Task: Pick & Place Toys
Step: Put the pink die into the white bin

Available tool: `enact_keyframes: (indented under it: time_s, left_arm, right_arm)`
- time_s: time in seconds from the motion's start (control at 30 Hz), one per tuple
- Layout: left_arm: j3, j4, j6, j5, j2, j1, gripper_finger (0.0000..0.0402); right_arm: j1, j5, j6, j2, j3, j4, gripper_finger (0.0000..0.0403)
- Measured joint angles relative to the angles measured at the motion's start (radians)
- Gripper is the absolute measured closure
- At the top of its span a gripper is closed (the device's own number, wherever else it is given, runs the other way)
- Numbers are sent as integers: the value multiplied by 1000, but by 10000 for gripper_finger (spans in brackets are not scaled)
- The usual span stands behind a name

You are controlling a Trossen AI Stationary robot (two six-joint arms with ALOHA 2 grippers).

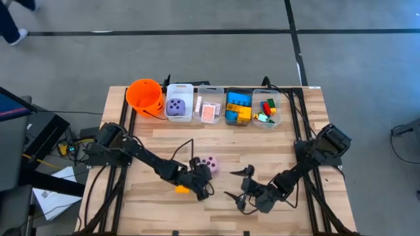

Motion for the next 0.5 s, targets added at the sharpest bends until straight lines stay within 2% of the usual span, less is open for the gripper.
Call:
enact_keyframes:
  time_s: [0.33,0.5]
  left_arm:
    - [0,-244,5,0,-202,-12,402]
    - [-7,-293,50,-16,-292,-4,401]
  right_arm:
    - [-107,-14,-21,0,-46,25,3]
    - [-184,-73,-41,0,-46,28,3]
